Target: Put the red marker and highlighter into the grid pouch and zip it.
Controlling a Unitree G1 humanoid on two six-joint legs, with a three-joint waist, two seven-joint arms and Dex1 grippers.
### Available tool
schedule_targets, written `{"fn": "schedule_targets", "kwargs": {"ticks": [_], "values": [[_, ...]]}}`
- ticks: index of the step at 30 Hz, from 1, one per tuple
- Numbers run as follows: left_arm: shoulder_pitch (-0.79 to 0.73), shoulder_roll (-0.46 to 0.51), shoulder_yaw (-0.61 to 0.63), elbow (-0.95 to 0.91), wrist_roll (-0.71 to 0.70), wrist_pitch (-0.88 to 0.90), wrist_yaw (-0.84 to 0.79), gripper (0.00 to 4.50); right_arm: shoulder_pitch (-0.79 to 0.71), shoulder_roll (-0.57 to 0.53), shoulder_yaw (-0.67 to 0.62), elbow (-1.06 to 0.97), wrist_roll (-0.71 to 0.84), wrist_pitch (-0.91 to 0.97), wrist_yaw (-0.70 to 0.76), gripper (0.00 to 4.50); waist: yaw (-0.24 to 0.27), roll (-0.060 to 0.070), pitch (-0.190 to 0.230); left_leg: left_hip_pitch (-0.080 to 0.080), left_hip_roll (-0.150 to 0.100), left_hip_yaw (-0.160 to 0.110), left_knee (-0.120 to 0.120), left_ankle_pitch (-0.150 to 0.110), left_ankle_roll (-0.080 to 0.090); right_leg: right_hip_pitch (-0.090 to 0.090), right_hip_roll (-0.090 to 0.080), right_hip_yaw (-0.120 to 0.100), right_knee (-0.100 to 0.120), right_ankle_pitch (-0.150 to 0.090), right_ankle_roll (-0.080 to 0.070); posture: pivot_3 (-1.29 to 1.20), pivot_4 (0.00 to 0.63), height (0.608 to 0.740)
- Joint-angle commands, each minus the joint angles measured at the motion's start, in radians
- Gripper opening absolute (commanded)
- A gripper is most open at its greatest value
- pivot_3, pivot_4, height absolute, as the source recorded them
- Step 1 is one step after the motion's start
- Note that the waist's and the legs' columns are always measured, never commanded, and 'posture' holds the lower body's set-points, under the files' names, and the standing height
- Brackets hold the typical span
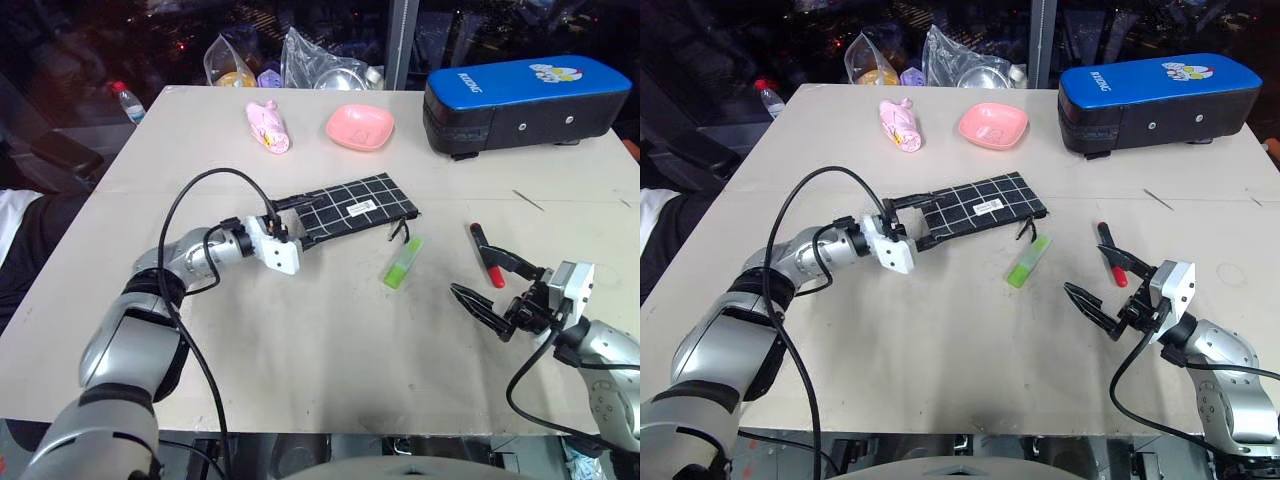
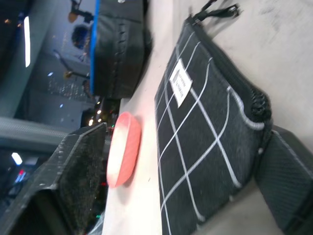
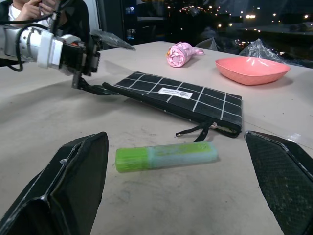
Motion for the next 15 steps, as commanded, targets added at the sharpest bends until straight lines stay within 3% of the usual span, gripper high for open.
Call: {"fn": "schedule_targets", "kwargs": {"ticks": [1,5,6,15], "values": [[-0.040,-0.018,-0.022,0.019,-0.005,0.009,0.014,2.01,-0.004,0.006,-0.018,-0.027,0.005,-0.019,-0.012,4.50,0.000,0.000,0.000,0.000,0.000,0.000,0.000,0.000,0.000,0.000,0.000,0.000,0.000,0.000,0.000,0.00,0.150,0.686],[-0.060,-0.035,-0.046,0.035,0.004,0.026,0.030,0.25,0.000,0.009,-0.019,-0.036,0.004,-0.019,-0.023,4.50,0.000,0.000,0.000,0.000,0.000,0.000,0.000,0.000,0.000,0.000,0.000,0.000,0.000,0.000,0.000,0.00,0.150,0.686],[-0.065,-0.038,-0.052,0.040,0.004,0.030,0.035,0.07,0.004,0.009,-0.018,-0.039,0.003,-0.020,-0.026,4.50,0.000,0.000,0.000,0.000,0.000,0.000,0.000,0.000,0.000,0.000,0.000,0.000,0.000,0.000,0.000,0.00,0.150,0.686],[-0.068,-0.060,-0.048,0.062,-0.053,0.061,0.038,0.07,-0.002,0.027,0.035,-0.105,-0.043,0.030,-0.110,4.50,-0.001,0.000,0.000,0.000,0.000,0.000,0.000,0.000,-0.001,0.000,0.000,0.000,0.001,0.000,0.000,0.00,0.150,0.686]]}}
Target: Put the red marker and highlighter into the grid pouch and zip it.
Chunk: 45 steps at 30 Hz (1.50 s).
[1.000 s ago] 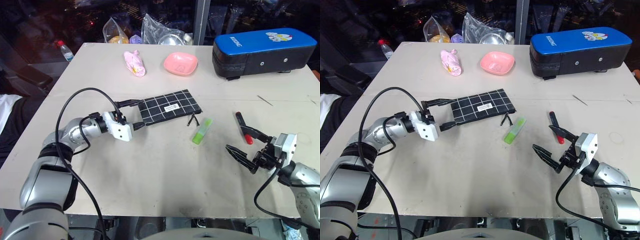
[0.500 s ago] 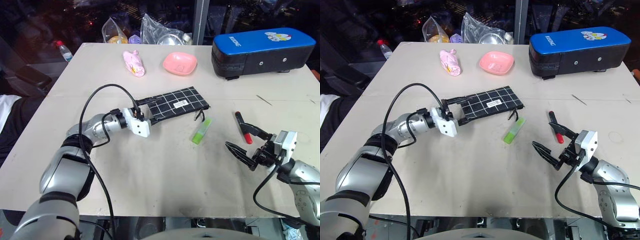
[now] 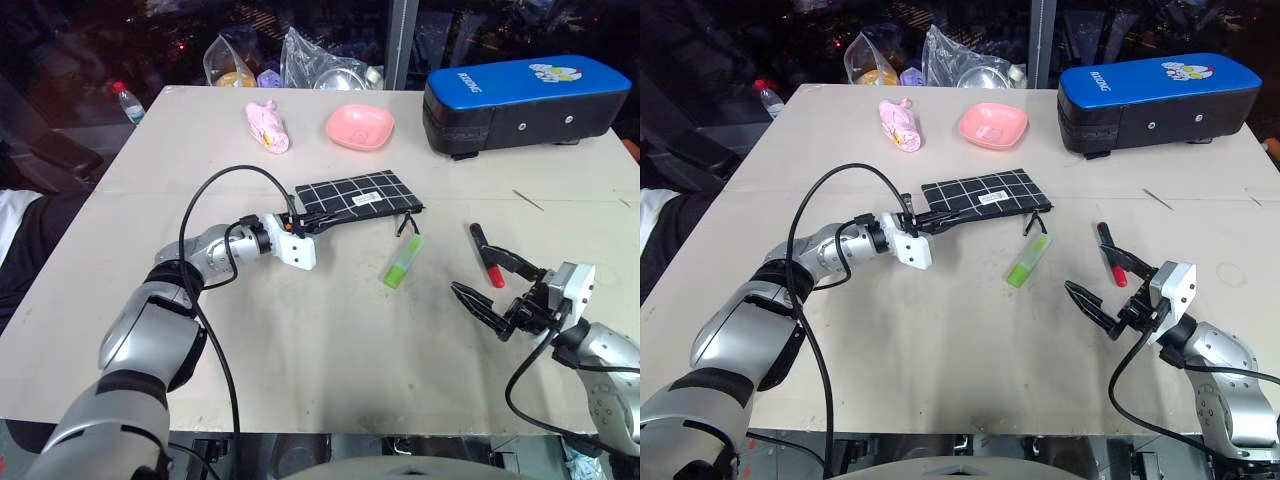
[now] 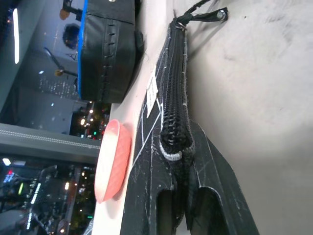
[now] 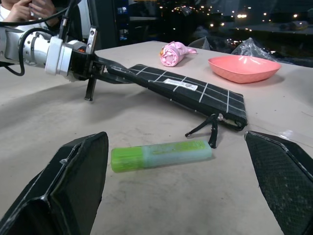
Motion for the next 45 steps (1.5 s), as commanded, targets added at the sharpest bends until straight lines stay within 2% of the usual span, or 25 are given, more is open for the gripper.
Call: {"fn": "schedule_targets", "kwargs": {"ticks": [1,3,7,10,15,20,30,31,32,37,38,39,40,45], "values": [[-0.009,-0.004,0.044,-0.008,-0.073,0.026,0.003,0.07,-0.025,0.021,0.052,-0.086,-0.054,0.039,-0.090,4.50,-0.001,0.000,0.000,0.000,0.000,0.000,0.000,0.000,0.000,0.000,0.000,0.000,0.000,0.000,0.000,0.00,0.150,0.686],[0.001,-0.009,0.069,-0.016,-0.120,0.043,-0.017,0.07,-0.050,0.033,0.093,-0.099,-0.118,0.080,-0.159,4.50,-0.001,0.000,0.000,0.000,0.000,0.000,0.001,0.000,0.000,-0.001,0.000,0.000,0.002,0.000,0.000,0.00,0.150,0.686],[0.071,-0.002,0.116,-0.115,-0.237,0.065,-0.098,0.07,-0.178,0.055,0.195,-0.100,-0.273,0.308,-0.361,4.50,-0.004,0.000,0.000,-0.003,0.000,0.001,0.010,0.000,0.000,-0.004,-0.001,0.002,0.010,-0.001,0.001,0.00,0.150,0.686],[0.159,0.012,0.148,-0.269,-0.326,0.127,-0.163,0.07,-0.305,0.125,0.216,-0.062,-0.265,0.419,-0.436,4.50,-0.008,0.000,0.000,-0.010,0.001,0.001,0.015,0.000,0.000,-0.012,-0.001,0.003,0.015,-0.001,0.000,0.00,0.150,0.686],[0.331,0.027,0.197,-0.557,-0.406,0.289,-0.228,0.07,-0.464,0.211,0.204,0.034,-0.234,0.541,-0.487,4.50,-0.002,0.000,0.000,-0.011,0.001,0.000,0.015,0.000,0.000,-0.013,-0.001,0.003,0.015,-0.001,0.000,0.00,0.150,0.686],[0.506,-0.002,0.244,-0.818,-0.394,0.466,-0.214,0.07,-0.644,0.269,0.177,0.196,-0.176,0.706,-0.501,4.50,-0.004,0.000,0.000,-0.011,0.000,0.001,0.015,0.000,0.000,-0.013,-0.001,0.003,0.015,-0.001,0.000,0.00,0.150,0.686],[0.648,-0.046,0.280,-1.041,-0.378,0.643,-0.217,0.07,-0.772,0.277,0.181,0.420,-0.201,0.651,-0.452,4.50,-0.006,0.000,0.000,-0.012,0.001,0.002,0.014,0.000,0.000,-0.014,-0.001,0.004,0.016,-0.001,0.000,0.00,0.150,0.686],[0.652,-0.051,0.280,-1.051,-0.376,0.651,-0.218,0.00,-0.777,0.275,0.186,0.433,-0.208,0.638,-0.446,4.01,-0.007,0.000,0.000,-0.012,0.001,0.001,0.014,0.000,0.000,-0.014,-0.001,0.004,0.016,-0.001,0.000,0.00,0.150,0.686],[0.659,-0.055,0.278,-1.062,-0.372,0.660,-0.218,0.00,-0.779,0.269,0.198,0.444,-0.224,0.613,-0.436,3.87,-0.007,0.000,0.000,-0.012,0.001,0.002,0.014,0.000,0.000,-0.014,-0.001,0.004,0.016,-0.001,0.000,0.00,0.150,0.686],[0.683,-0.066,0.275,-1.084,-0.358,0.681,-0.215,0.00,-0.783,0.262,0.216,0.475,-0.260,0.545,-0.408,1.45,-0.008,0.000,0.000,-0.012,0.001,0.001,0.014,0.000,0.000,-0.015,-0.001,0.005,0.015,-0.001,0.000,0.00,0.150,0.686],[0.687,-0.067,0.276,-1.087,-0.357,0.685,-0.214,0.00,-0.784,0.262,0.216,0.479,-0.263,0.537,-0.405,1.09,-0.009,0.000,0.000,-0.012,0.001,0.002,0.014,0.000,0.000,-0.015,-0.001,0.005,0.015,-0.001,0.000,0.00,0.150,0.686],[0.689,-0.068,0.276,-1.088,-0.356,0.688,-0.214,0.00,-0.787,0.263,0.215,0.483,-0.267,0.530,-0.403,0.45,-0.009,0.000,0.000,-0.012,0.001,0.002,0.014,0.000,0.000,-0.015,-0.001,0.005,0.016,-0.001,0.000,0.00,0.150,0.686],[0.691,-0.070,0.276,-1.088,-0.354,0.689,-0.214,0.00,-0.789,0.265,0.213,0.486,-0.270,0.526,-0.402,0.03,-0.010,0.000,0.000,-0.012,0.001,0.002,0.014,0.000,0.000,-0.016,-0.001,0.006,0.016,-0.001,0.000,0.00,0.150,0.686],[0.687,-0.077,0.269,-1.077,-0.346,0.690,-0.214,0.00,-0.788,0.254,0.217,0.474,-0.284,0.503,-0.384,0.03,-0.010,0.000,0.000,-0.013,0.001,0.001,0.013,0.000,0.000,-0.017,-0.001,0.007,0.016,-0.001,0.000,0.00,0.150,0.686]]}}
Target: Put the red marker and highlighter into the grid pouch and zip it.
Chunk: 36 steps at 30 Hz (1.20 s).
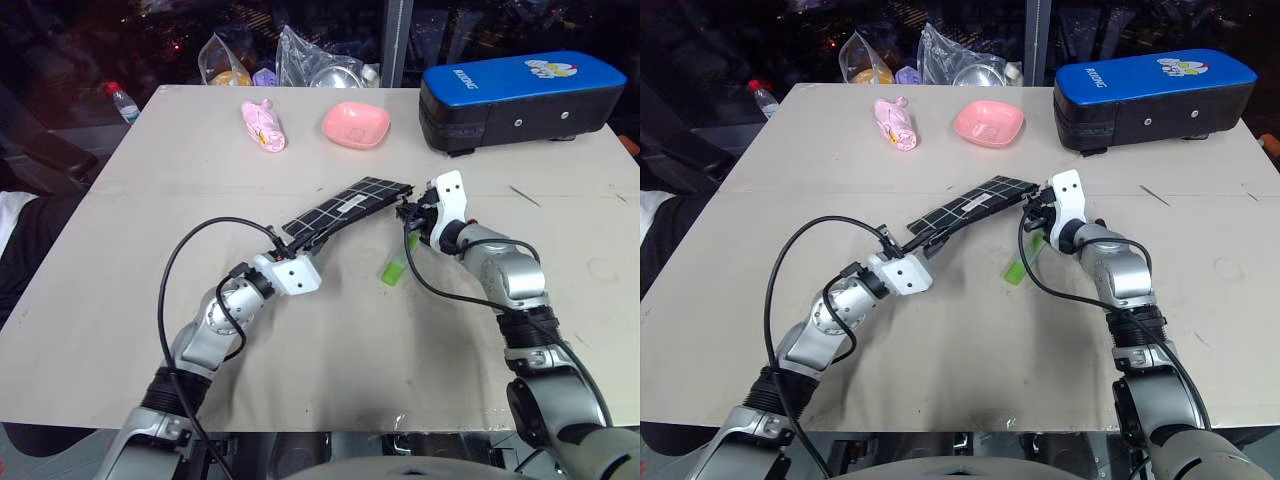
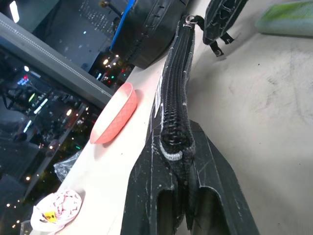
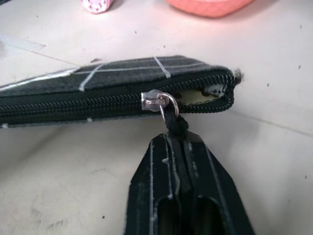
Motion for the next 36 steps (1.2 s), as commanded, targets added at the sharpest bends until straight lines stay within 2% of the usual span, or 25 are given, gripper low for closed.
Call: {"fn": "schedule_targets", "kwargs": {"ticks": [1,8,22,30,36], "values": [[-0.004,-0.003,0.009,-0.027,0.007,-0.006,0.015,0.00,-0.024,-0.018,0.008,-0.035,-0.016,-0.038,0.023,0.03,0.000,0.000,0.000,0.000,0.000,0.000,0.000,0.000,0.000,0.000,0.000,0.000,0.000,0.000,0.000,0.00,0.150,0.686],[-0.016,-0.020,0.004,-0.011,0.006,-0.002,0.013,0.00,-0.002,-0.060,0.073,-0.066,-0.083,-0.091,0.070,0.03,-0.001,0.000,0.000,0.000,0.000,0.000,0.000,0.000,0.000,0.000,0.000,0.001,0.000,0.000,0.000,0.00,0.150,0.686],[-0.022,-0.058,-0.020,-0.016,0.029,0.000,0.008,0.00,-0.005,-0.180,0.306,-0.109,-0.319,-0.305,0.211,0.03,-0.009,0.000,0.000,0.000,0.000,0.000,-0.001,0.000,0.000,-0.001,0.000,0.001,0.000,0.000,0.000,0.00,0.150,0.686],[-0.019,-0.059,-0.023,-0.007,0.040,-0.002,0.013,0.00,-0.028,-0.210,0.340,-0.094,-0.389,-0.428,0.267,0.03,-0.013,0.000,0.000,0.000,0.000,0.000,-0.001,0.000,0.000,-0.001,0.000,0.001,0.000,0.000,0.000,0.00,0.150,0.686],[-0.026,-0.063,-0.029,0.003,0.050,0.003,0.018,0.00,-0.038,-0.232,0.370,-0.147,-0.405,-0.496,0.361,0.03,-0.012,0.000,0.000,0.000,0.000,0.000,-0.001,0.000,0.000,-0.001,0.000,0.001,0.000,0.000,0.000,0.00,0.150,0.686]]}}
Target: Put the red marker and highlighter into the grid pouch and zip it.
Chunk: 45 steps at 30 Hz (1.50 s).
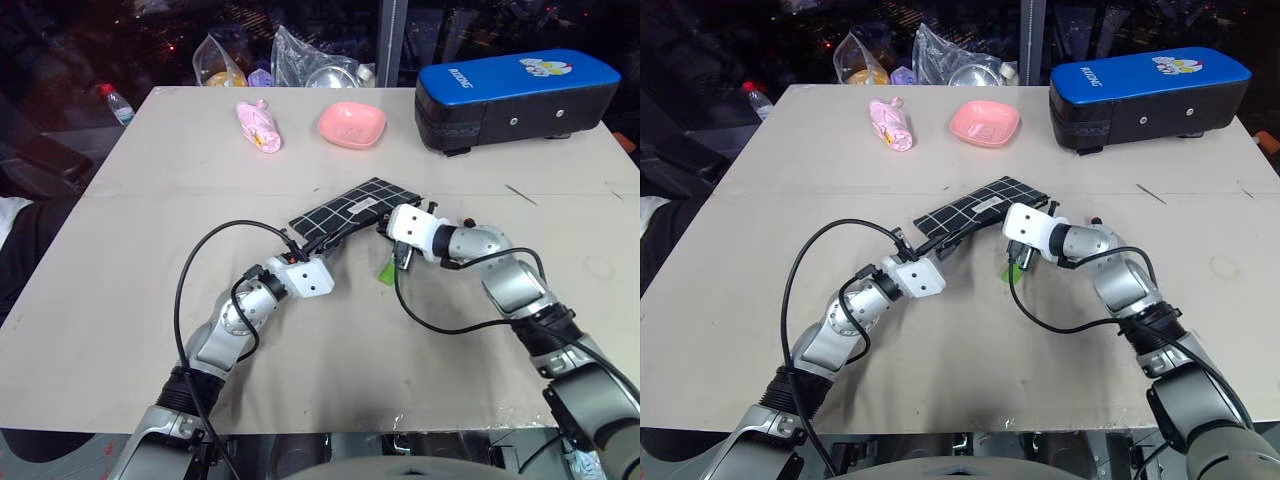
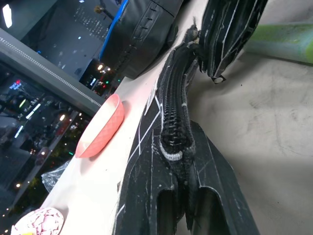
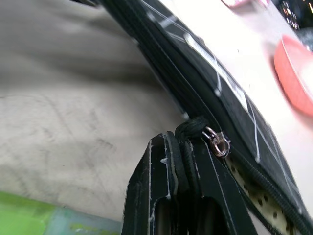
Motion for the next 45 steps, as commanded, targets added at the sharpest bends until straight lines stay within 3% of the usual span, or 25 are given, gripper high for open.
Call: {"fn": "schedule_targets", "kwargs": {"ticks": [1,15,21,24,27,29,38,45], "values": [[-0.016,-0.006,-0.002,-0.006,0.007,0.000,0.017,0.00,-0.026,-0.001,0.023,-0.092,0.002,-0.049,0.064,0.03,-0.001,0.000,0.000,0.000,0.000,0.000,0.000,0.000,0.000,0.000,0.000,0.000,0.000,0.000,0.000,0.00,0.150,0.686],[-0.012,-0.008,-0.002,-0.008,0.014,0.009,0.015,0.00,0.001,0.051,0.068,-0.223,-0.006,0.020,0.138,0.03,-0.001,0.000,0.000,0.000,0.000,-0.001,0.000,0.000,0.000,0.000,0.000,0.000,0.000,0.000,0.000,0.00,0.150,0.686],[-0.023,-0.019,-0.002,0.011,0.014,0.017,0.021,0.00,0.058,0.012,0.043,-0.303,0.064,0.115,0.215,0.03,0.004,0.000,0.000,0.000,0.000,-0.001,0.000,0.000,0.000,0.000,0.000,0.000,0.000,0.000,0.000,0.00,0.150,0.686],[-0.025,-0.023,-0.002,0.015,0.012,0.018,0.025,0.00,0.066,0.006,-0.011,-0.319,0.112,0.163,0.210,0.77,0.003,0.000,0.000,0.000,0.000,-0.001,0.000,0.000,0.000,0.000,0.000,0.000,0.000,0.000,0.000,0.00,0.150,0.686],[-0.023,-0.034,0.001,0.009,-0.015,0.017,0.023,0.00,0.104,-0.007,-0.085,-0.359,0.154,0.227,0.174,2.43,0.003,0.000,0.000,0.000,0.000,-0.002,0.000,0.000,0.000,0.000,0.000,-0.001,0.000,0.000,0.000,0.00,0.150,0.686],[-0.021,-0.039,0.009,-0.004,-0.040,0.020,0.015,0.00,0.141,-0.032,-0.151,-0.410,0.217,0.303,0.184,3.14,0.009,0.000,0.000,0.000,0.000,-0.002,0.000,0.000,0.000,0.000,0.000,-0.001,0.000,0.000,0.000,0.00,0.150,0.686],[-0.003,-0.071,0.059,-0.116,-0.239,0.136,-0.059,0.00,0.299,-0.084,-0.468,-0.475,0.276,0.482,-0.042,3.14,0.020,0.000,0.000,0.000,0.000,-0.002,0.000,-0.001,0.001,0.001,-0.001,-0.001,-0.001,0.000,0.000,0.00,0.150,0.686],[-0.007,-0.062,0.075,-0.187,-0.311,0.238,-0.119,0.00,0.415,-0.065,-0.555,-0.511,0.260,0.690,-0.226,3.14,0.019,0.000,0.000,0.001,0.000,-0.001,0.000,0.000,0.000,0.001,0.000,0.001,-0.001,0.000,0.000,0.00,0.150,0.686]]}}
